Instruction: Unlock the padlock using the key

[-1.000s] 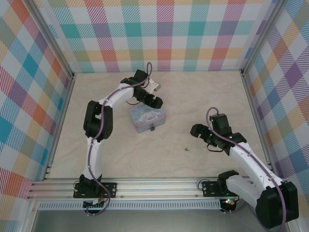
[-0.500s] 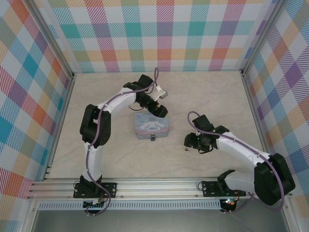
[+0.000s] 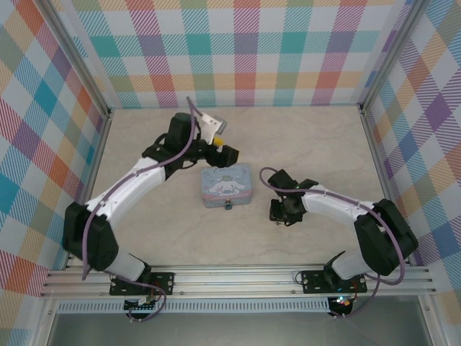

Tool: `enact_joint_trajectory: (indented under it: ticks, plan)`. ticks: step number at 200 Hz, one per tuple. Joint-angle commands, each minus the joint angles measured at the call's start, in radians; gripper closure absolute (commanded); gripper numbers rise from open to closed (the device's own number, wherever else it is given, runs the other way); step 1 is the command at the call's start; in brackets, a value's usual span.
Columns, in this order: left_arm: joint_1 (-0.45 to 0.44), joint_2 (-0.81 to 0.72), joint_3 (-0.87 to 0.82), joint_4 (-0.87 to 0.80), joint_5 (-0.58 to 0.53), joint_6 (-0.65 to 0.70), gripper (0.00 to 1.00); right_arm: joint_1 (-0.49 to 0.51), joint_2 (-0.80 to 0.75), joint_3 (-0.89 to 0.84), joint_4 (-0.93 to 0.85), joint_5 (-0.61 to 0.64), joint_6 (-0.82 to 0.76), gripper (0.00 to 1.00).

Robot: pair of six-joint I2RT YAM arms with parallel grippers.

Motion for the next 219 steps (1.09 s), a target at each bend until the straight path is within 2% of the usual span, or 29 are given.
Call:
enact_joint_trajectory:
  ticks: [1, 21, 52, 126, 219]
  plan:
    - [-0.005, -0.097, -0.141, 0.128, -0.11, -0.133, 0.12, 0.011, 0.026, 0.032, -0.021, 0.024, -0.005, 0.66]
    - [-0.005, -0.18, -0.256, 0.17, -0.143, -0.196, 0.11, 0.016, 0.04, 0.038, -0.03, 0.027, -0.004, 0.67]
    - [-0.006, -0.246, -0.339, 0.168, -0.193, -0.232, 0.1, 0.019, 0.042, 0.035, -0.043, 0.035, -0.002, 0.66]
    - [-0.006, -0.244, -0.294, 0.149, -0.211, -0.217, 0.1, 0.025, 0.066, 0.02, -0.028, 0.022, 0.013, 0.67]
    - [-0.008, -0.253, -0.287, 0.12, -0.233, -0.2, 0.09, 0.037, 0.073, 0.029, -0.023, 0.012, 0.012, 0.85]
